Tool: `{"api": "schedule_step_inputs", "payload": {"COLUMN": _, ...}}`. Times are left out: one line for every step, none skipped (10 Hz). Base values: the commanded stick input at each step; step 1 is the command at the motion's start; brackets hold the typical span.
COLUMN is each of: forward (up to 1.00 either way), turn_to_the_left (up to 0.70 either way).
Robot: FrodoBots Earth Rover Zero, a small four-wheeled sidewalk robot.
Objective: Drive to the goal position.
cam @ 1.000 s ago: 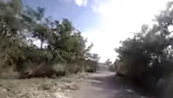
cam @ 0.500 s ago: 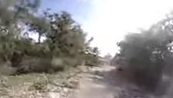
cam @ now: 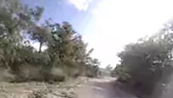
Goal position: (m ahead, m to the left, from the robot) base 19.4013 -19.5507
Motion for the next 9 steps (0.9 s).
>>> {"api": "schedule_step_inputs", "payload": {"forward": 0.70, "turn_to_the_left": 0.00}}
{"api": "schedule_step_inputs", "payload": {"forward": 0.70, "turn_to_the_left": 0.00}}
{"api": "schedule_step_inputs", "payload": {"forward": 0.70, "turn_to_the_left": 0.00}}
{"api": "schedule_step_inputs", "payload": {"forward": 0.70, "turn_to_the_left": 0.00}}
{"api": "schedule_step_inputs", "payload": {"forward": 0.70, "turn_to_the_left": -0.04}}
{"api": "schedule_step_inputs", "payload": {"forward": 0.70, "turn_to_the_left": -0.08}}
{"api": "schedule_step_inputs", "payload": {"forward": 0.70, "turn_to_the_left": -0.12}}
{"api": "schedule_step_inputs", "payload": {"forward": 0.70, "turn_to_the_left": -0.35}}
{"api": "schedule_step_inputs", "payload": {"forward": 0.70, "turn_to_the_left": 0.00}}
